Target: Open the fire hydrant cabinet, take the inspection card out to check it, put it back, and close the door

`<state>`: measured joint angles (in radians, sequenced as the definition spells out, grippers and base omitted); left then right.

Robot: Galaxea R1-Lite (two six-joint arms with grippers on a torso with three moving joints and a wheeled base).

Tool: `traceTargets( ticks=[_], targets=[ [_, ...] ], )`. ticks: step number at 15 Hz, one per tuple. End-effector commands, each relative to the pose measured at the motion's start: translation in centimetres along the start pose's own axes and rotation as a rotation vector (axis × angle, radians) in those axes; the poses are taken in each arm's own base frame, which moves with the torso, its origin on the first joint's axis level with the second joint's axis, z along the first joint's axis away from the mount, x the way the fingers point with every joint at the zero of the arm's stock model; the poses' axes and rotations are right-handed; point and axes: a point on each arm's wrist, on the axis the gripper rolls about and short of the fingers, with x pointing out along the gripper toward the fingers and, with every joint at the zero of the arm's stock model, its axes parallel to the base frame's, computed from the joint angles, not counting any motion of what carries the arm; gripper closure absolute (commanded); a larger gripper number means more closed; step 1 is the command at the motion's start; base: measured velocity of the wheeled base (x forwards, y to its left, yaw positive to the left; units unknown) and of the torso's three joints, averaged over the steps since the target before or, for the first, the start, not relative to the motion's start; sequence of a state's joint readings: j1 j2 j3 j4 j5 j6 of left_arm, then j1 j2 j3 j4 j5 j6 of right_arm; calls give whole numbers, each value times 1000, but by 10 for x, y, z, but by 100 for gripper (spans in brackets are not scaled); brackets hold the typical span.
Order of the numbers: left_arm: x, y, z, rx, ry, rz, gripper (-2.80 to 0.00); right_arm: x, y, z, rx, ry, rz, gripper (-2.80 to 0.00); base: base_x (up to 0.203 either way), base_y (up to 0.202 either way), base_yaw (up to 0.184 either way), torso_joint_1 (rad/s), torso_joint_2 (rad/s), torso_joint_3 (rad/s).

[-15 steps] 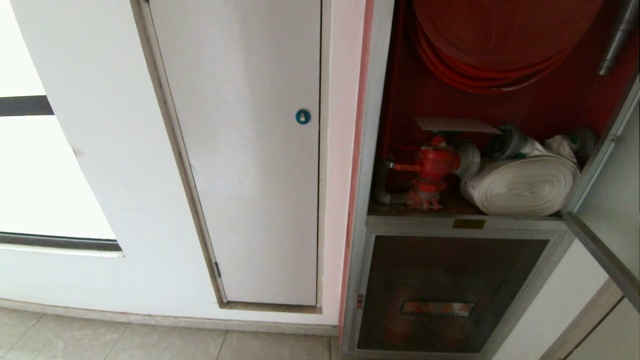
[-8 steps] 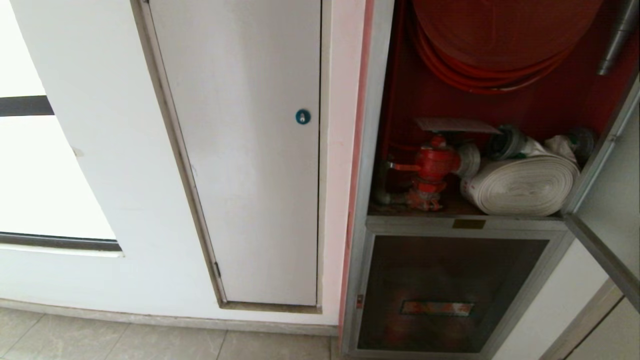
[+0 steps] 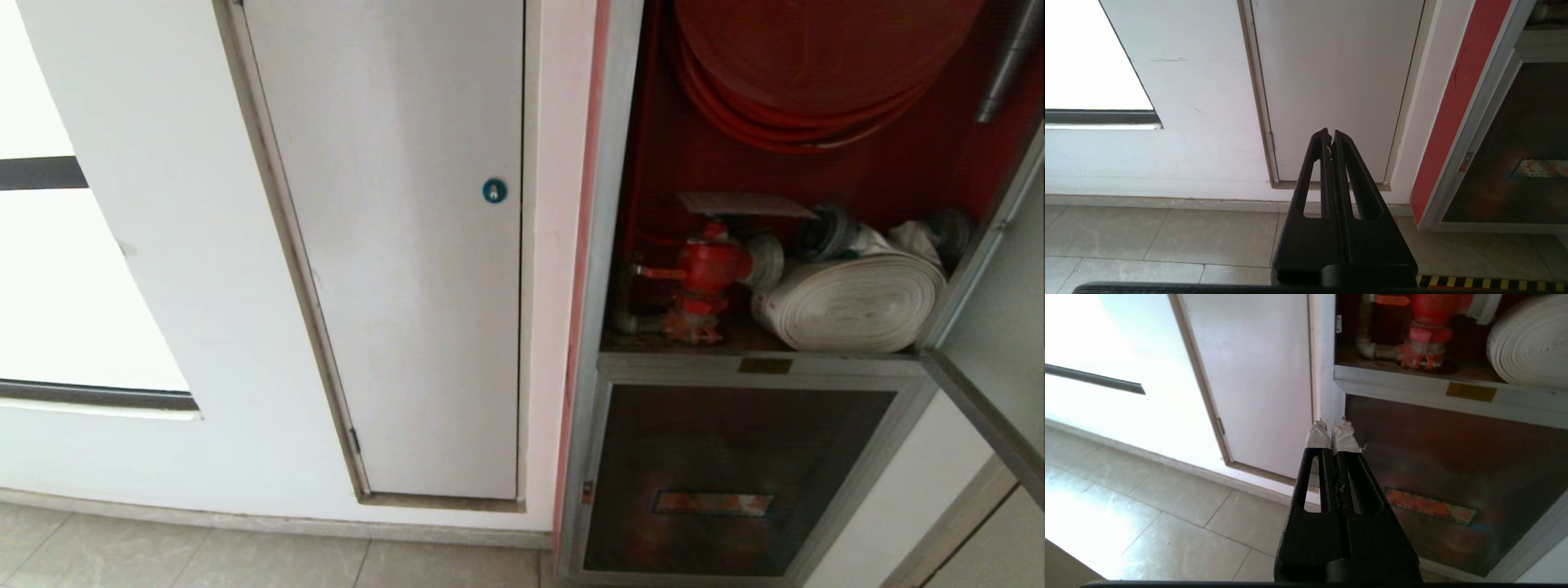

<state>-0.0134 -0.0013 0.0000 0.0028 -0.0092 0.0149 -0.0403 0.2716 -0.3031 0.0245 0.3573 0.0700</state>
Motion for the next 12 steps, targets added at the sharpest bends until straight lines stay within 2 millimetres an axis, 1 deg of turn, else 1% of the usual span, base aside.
traceTargets(
  ticks=[1, 5, 6, 8, 11, 12],
  targets=[
    [0, 0, 0, 0, 2, 0, 0, -7, 1, -8, -6, -31, -7, 0, 0, 0, 0, 0, 0, 0],
    [0, 0, 0, 0, 2, -1, 0, -27, 5, -28, -39, -155, -19, 0, 0, 0, 0, 0, 0, 0],
    [0, 0, 0, 0, 2, -2, 0, -27, 3, -38, -41, -161, -52, 0, 0, 0, 0, 0, 0, 0],
    [0, 0, 0, 0, 2, -1, 0, -22, -2, -49, -32, -136, -193, 0, 0, 0, 0, 0, 0, 0],
    [0, 0, 0, 0, 2, 0, 0, -14, -7, -66, -47, -120, -234, 0, 0, 0, 0, 0, 0, 0],
    [0, 0, 0, 0, 2, -1, 0, -13, -8, -69, -58, -123, -239, 0, 0, 0, 0, 0, 0, 0]
  ],
)
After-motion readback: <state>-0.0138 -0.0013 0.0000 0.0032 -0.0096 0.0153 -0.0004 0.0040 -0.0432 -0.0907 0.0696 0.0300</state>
